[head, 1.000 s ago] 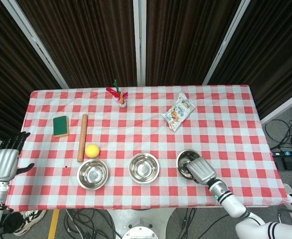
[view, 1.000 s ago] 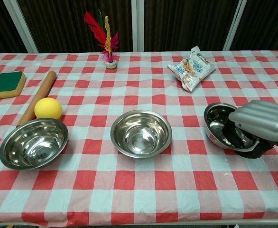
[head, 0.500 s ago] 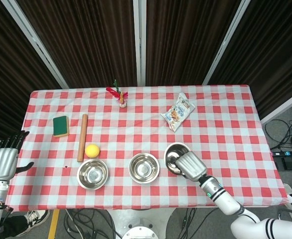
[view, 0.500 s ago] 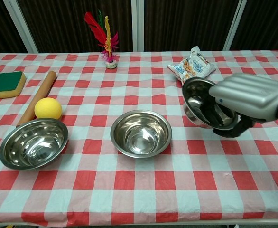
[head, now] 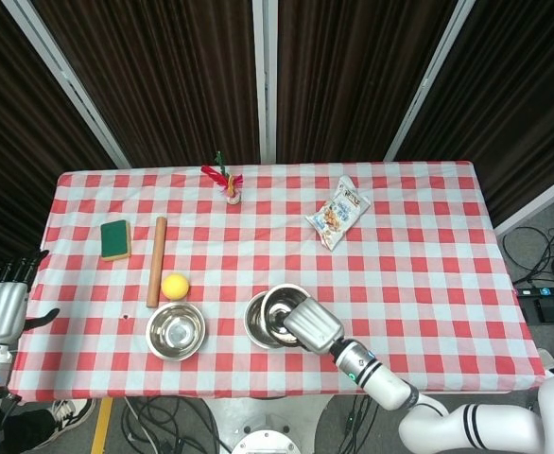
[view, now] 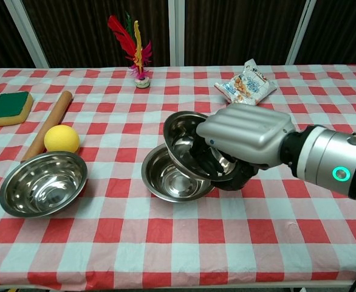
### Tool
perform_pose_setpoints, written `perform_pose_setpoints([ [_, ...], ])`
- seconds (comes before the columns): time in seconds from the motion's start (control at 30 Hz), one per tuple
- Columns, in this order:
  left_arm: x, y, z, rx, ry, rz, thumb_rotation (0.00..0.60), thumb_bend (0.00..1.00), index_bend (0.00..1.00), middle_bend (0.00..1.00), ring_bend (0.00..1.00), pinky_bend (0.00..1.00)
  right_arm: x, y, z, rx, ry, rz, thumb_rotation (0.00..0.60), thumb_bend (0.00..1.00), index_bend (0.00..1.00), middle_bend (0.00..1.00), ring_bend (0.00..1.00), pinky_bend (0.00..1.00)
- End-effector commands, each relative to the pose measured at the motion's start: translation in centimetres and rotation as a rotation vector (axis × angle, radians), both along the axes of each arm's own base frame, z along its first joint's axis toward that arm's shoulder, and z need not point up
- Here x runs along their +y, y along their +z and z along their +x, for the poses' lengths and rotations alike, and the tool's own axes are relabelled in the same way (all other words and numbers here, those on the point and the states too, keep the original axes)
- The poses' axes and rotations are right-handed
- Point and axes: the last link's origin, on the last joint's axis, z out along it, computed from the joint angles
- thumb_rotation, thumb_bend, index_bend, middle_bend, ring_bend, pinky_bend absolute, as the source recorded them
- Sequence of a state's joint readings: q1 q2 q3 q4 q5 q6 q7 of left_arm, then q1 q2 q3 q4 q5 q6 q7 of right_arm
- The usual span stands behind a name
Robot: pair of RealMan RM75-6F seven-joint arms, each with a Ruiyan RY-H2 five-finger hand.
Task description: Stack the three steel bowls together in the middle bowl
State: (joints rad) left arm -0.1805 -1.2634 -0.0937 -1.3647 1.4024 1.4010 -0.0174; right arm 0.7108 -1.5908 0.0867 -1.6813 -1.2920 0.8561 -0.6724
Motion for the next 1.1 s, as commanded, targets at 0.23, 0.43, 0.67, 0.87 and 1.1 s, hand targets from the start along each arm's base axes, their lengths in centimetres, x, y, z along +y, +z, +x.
perform_pose_setpoints([
  [0.23,0.1,0.2,-0.6,-0.001,0.012,0.008,0.600,0.04,0.17,0.22,0.14,0.20,-0.5,-0.5,0.6,0.059,0.036,0.059,0.600,0.01,0.26,0.29,0.25,0.31],
  [0.43,0.2,0.2,-0.5,-0.001,0.005,0.006,0.600,0.04,0.17,0.22,0.14,0.20,-0.7,1.1,1.0,0.062,0.042,0.031,0.600,0.00,0.03,0.12,0.08,0.13],
  [0.67,0.0,0.3,0.3,-0.010,-0.021,0.000,0.600,0.04,0.17,0.22,0.14,0.20,-1.3,7.2,0.5,0.040,0.026,-0.125,0.600,0.00,0.02,0.14,0.09,0.12],
  [0.87,-0.7,0.0,1.7,0.009,-0.058,-0.041,0.600,0.04,0.17,0.22,0.14,0.22,-2.4,14.1,-1.9,0.014,-0.096,-0.316,0.600,0.00,0.02,0.12,0.08,0.10],
  [1.1,-2.4,-1.2,3.6,0.032,-0.109,-0.125,0.600,0.04,0.17,0.22,0.14,0.24,-3.9,20.7,-4.5,-0.032,-0.245,-0.473,0.600,0.00,0.02,0.11,0.07,0.08],
])
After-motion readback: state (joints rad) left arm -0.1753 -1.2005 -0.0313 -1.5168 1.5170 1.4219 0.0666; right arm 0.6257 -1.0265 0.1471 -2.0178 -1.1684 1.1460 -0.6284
